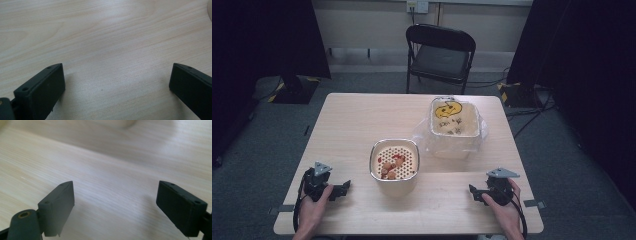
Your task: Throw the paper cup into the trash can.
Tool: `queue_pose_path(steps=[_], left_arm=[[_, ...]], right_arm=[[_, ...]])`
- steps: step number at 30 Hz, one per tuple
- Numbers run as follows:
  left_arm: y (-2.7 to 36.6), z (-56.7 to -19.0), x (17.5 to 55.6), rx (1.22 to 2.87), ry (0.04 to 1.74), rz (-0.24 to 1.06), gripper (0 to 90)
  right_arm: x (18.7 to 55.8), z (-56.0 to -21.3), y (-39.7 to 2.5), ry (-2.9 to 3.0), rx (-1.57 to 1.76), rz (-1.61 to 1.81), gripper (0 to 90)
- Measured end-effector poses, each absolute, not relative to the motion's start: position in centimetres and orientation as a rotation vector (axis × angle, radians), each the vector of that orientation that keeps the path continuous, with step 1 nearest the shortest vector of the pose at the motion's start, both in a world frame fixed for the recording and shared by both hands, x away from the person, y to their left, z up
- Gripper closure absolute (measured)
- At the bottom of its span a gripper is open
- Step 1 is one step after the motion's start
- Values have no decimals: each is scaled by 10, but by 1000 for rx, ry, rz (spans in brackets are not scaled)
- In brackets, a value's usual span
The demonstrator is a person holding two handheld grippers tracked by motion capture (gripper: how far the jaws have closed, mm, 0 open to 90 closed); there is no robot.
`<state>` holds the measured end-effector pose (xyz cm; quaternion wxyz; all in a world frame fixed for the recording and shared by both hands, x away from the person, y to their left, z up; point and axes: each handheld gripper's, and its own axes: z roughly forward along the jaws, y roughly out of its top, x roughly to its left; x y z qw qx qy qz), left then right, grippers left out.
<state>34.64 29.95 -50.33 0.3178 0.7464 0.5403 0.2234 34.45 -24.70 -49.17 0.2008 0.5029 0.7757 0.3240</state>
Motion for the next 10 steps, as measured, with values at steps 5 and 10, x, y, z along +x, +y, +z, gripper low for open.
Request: queue_pose_path(steps=[5,10], left_arm=[[300,-503,346,1964,1422,588,0],[299,-503,346,1964,1422,588,0]], right_arm=[[344,-497,-247,2153,1383,887,132],[343,-500,-248,2131,1368,916,109]])
